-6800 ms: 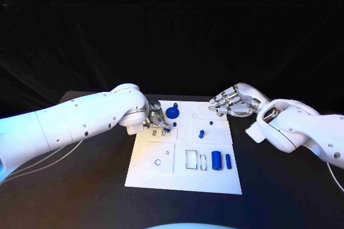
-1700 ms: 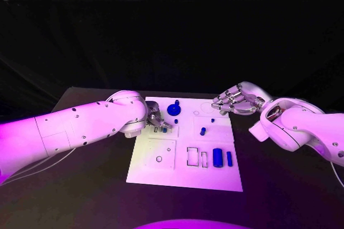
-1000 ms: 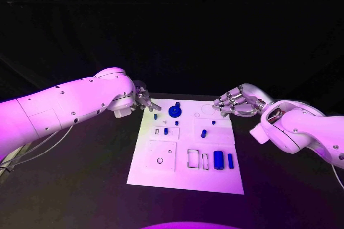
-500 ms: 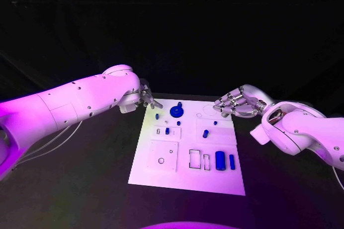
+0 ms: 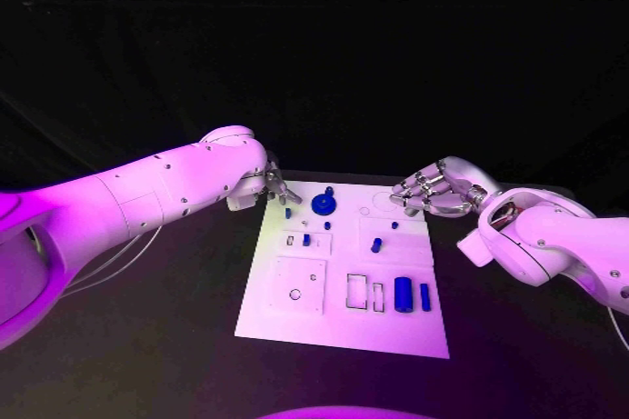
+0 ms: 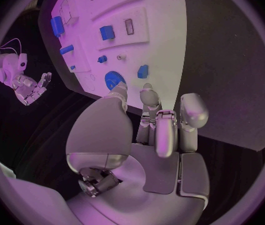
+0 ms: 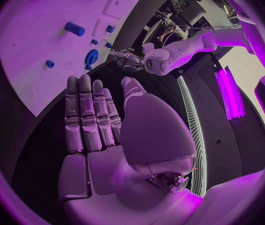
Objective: Assemble the parts on the task board
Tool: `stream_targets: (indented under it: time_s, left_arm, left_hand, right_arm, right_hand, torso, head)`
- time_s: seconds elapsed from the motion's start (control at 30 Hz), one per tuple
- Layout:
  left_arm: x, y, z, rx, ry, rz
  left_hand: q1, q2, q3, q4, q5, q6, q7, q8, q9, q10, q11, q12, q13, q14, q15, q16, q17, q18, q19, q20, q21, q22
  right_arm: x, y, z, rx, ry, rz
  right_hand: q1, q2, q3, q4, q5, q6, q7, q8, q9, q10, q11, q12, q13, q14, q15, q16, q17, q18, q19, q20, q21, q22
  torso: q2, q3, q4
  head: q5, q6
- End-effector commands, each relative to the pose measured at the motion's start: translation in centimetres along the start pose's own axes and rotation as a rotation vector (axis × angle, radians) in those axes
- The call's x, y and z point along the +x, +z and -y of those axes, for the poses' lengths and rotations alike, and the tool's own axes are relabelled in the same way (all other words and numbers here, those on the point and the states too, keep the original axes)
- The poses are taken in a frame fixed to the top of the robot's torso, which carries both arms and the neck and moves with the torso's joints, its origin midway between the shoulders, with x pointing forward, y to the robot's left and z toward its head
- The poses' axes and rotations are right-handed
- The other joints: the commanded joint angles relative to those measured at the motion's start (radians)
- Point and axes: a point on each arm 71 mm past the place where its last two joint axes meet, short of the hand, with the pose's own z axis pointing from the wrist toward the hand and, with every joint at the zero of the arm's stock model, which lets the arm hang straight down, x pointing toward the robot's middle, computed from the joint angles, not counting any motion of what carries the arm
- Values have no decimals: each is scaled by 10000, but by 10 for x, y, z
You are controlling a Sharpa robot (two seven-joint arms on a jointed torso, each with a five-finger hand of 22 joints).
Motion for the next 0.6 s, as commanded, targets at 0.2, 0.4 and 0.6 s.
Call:
stream_targets:
  time_s: [0.2,0.4,0.6]
  left_arm:
    - [2,2,-1,-111,308,-332]
    - [4,3,0,-127,397,-453]
    - [4,4,1,-164,439,-431]
  left_hand:
    - [7,123,-84,-12,61,-18,12,-13,-14,-91,2,-62,-58,777,70,-26,1658,-22,-45,74,-57,-76]
    - [26,180,-101,-23,68,-17,10,-6,-17,-106,1,-56,-57,776,71,-28,1655,-22,-48,76,-58,-74]
    - [115,259,-129,-47,72,-17,5,10,-21,-127,-2,-42,-61,776,70,-27,1657,-21,-55,80,-64,-76]
  right_arm:
    - [1,0,-1,-72,6,-13]
    - [1,0,-1,-72,9,-25]
    - [1,1,-1,-76,9,-34]
  right_hand:
    - [-47,61,-66,10,49,-81,16,-40,-4,-70,14,59,-16,-4,1,-47,-14,123,36,53,-40,-16]
    - [-47,61,-66,10,49,-81,16,-40,-4,-70,14,59,-16,-4,1,-47,-14,123,36,53,-40,-16]
    - [-44,77,-62,10,76,-83,15,-40,-4,-72,13,63,-18,-2,0,-49,-14,123,40,52,-43,-22]
  torso:
    - [-11,11,11]
    - [-13,4,11]
    - [-9,4,14]
  head:
    - [3,-3]
    - [-4,3]
    - [23,24]
